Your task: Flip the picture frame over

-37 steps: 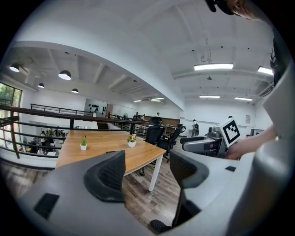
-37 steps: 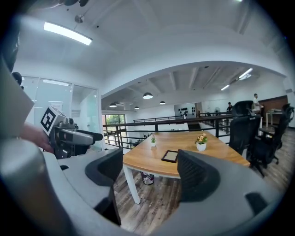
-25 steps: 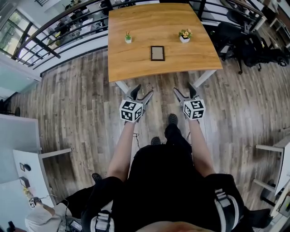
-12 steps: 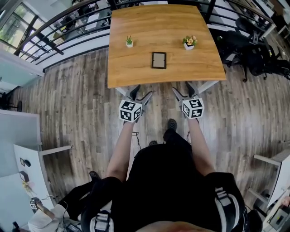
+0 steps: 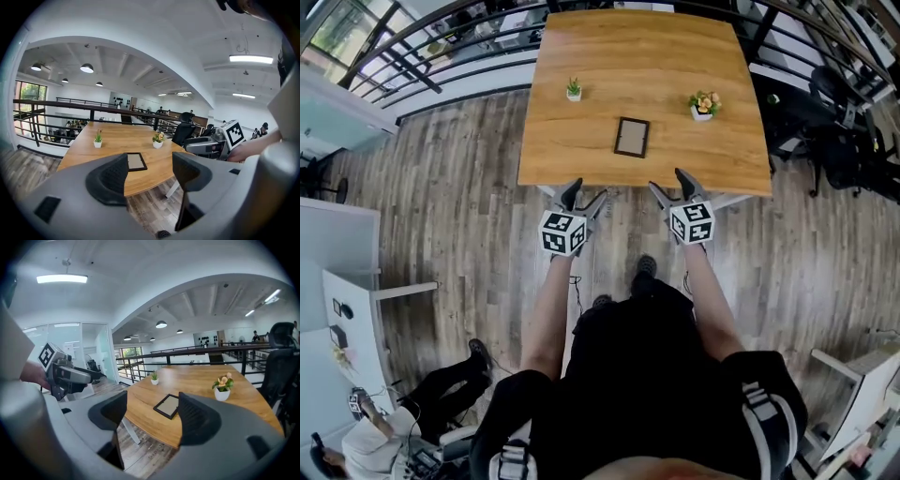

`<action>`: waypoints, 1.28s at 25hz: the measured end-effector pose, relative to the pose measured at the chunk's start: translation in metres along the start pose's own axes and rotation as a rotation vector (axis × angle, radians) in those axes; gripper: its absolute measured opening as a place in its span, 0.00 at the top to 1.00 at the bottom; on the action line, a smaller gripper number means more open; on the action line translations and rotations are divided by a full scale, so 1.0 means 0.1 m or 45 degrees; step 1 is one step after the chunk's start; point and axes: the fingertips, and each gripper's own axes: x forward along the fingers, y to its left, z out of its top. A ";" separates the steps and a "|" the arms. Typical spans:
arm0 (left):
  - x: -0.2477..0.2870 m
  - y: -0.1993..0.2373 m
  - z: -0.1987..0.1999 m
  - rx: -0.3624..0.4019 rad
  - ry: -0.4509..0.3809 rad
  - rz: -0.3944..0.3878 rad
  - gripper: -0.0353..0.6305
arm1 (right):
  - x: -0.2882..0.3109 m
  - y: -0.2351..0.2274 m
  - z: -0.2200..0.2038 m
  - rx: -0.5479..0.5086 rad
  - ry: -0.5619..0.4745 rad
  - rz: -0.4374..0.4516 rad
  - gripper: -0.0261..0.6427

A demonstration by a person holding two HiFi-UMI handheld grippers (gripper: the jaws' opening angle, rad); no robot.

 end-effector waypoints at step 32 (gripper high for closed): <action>0.98 0.42 0.07 -0.109 0.054 0.083 0.49 | 0.82 -0.75 0.09 0.006 0.090 0.090 0.47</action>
